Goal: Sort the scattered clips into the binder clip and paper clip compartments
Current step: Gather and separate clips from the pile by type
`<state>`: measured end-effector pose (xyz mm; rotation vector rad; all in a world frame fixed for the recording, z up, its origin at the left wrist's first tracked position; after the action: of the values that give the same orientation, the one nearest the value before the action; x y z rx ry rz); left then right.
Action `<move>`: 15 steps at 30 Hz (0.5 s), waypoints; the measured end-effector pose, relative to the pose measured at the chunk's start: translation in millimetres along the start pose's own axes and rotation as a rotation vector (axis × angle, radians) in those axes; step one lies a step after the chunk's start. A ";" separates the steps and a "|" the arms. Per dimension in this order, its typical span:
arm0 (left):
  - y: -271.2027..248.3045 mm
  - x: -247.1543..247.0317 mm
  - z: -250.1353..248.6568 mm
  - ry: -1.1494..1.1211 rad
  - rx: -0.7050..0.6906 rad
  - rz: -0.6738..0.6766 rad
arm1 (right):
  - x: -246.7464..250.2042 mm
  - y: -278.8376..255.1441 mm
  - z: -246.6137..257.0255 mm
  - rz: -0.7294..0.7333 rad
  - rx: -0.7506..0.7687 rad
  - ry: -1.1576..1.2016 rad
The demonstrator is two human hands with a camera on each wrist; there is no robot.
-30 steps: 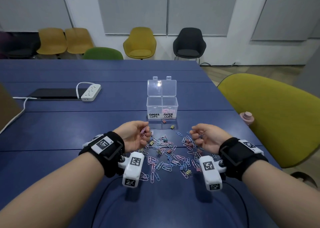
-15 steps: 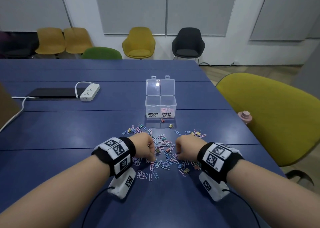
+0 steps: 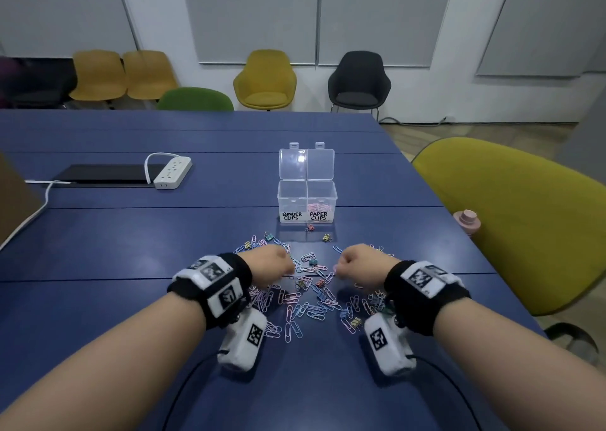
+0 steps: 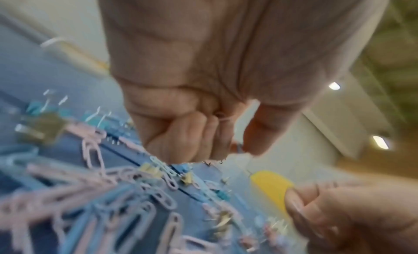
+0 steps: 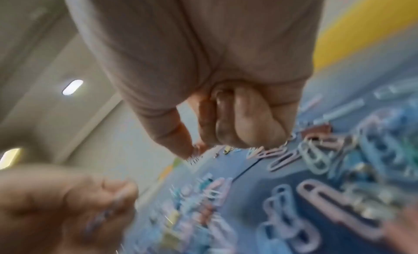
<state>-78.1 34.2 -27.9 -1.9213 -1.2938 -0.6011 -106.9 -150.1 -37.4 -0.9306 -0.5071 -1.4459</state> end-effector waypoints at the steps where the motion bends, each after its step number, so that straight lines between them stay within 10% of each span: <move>1: -0.2 3.9 2.1 -0.287 0.086 0.042 | 2.3 -0.6 -3.4 0.010 -0.119 0.304; 4: -1.7 13.2 11.8 -0.999 0.285 0.199 | 6.9 -5.0 -9.5 0.108 -0.393 1.079; 8: -4.5 18.7 16.5 -1.437 0.282 0.209 | 10.2 -7.6 -10.1 0.104 -0.421 1.483; 15: -1.6 6.4 23.3 -1.171 0.420 0.046 | 7.6 -3.5 -11.3 0.014 -0.419 1.482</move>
<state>-77.6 56.5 -37.3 -1.9132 -1.8129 0.9265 -112.1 -163.1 -37.1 0.0268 0.9132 -1.8234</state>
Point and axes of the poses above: each hand's wrist, its own y-axis towards the middle knuckle, its own x-axis out of the back of the hand, z = x × y, the point moved 2 cm from there along y, towards the middle knuckle, and after that the axes turned 14 degrees about -z, right-handed, at the moved point
